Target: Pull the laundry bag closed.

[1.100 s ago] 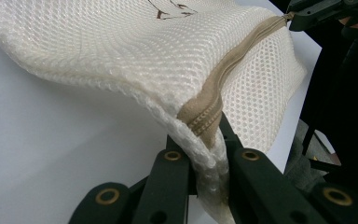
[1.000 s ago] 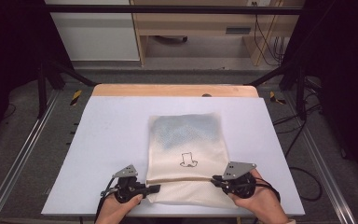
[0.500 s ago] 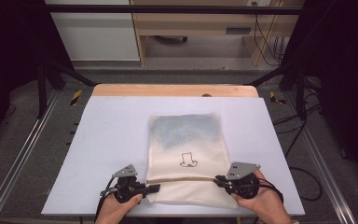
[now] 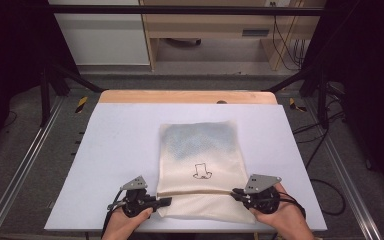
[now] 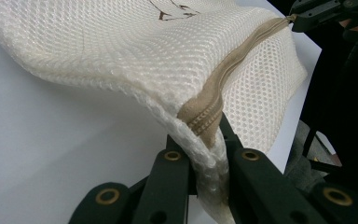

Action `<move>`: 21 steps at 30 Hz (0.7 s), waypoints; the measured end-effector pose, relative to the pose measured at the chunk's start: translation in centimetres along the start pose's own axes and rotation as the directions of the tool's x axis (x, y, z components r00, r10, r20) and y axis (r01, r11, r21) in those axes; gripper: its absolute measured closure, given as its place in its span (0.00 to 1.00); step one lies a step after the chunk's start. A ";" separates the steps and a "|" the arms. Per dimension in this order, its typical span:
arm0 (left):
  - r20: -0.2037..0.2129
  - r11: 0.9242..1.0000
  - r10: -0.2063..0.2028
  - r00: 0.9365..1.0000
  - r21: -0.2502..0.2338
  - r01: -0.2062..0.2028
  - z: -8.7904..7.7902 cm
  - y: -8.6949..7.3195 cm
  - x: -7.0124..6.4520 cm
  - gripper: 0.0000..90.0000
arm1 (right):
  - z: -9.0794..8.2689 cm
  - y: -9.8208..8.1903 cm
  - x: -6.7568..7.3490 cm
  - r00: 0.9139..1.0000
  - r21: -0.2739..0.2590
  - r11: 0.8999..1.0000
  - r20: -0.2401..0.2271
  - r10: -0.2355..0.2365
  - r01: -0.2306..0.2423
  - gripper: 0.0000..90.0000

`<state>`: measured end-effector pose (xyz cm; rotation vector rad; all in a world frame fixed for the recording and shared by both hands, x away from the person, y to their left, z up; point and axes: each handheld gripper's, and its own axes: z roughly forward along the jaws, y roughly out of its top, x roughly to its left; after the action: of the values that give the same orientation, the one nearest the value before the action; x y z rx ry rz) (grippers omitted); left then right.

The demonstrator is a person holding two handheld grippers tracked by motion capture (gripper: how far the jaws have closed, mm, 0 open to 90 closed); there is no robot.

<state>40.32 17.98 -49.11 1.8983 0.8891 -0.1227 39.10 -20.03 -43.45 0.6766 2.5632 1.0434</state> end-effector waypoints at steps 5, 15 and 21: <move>0.000 1.000 0.002 1.000 0.003 -0.002 0.0 0.0 0.0 0.96 | -0.1 -0.2 0.0 1.000 -0.001 1.000 -0.001 0.002 -0.002 0.91; 0.000 1.000 0.000 1.000 0.000 0.000 0.0 0.0 0.0 0.96 | -0.4 -0.5 -0.3 1.000 0.000 1.000 0.008 0.012 -0.012 0.91; -0.002 1.000 0.001 1.000 0.000 -0.001 -0.1 0.1 0.0 0.96 | -0.5 -0.7 -0.3 1.000 -0.002 1.000 0.011 0.016 -0.016 0.91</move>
<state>40.35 18.05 -49.03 1.8996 0.8889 -0.1203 38.92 -20.99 -43.57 0.7015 2.5512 1.0443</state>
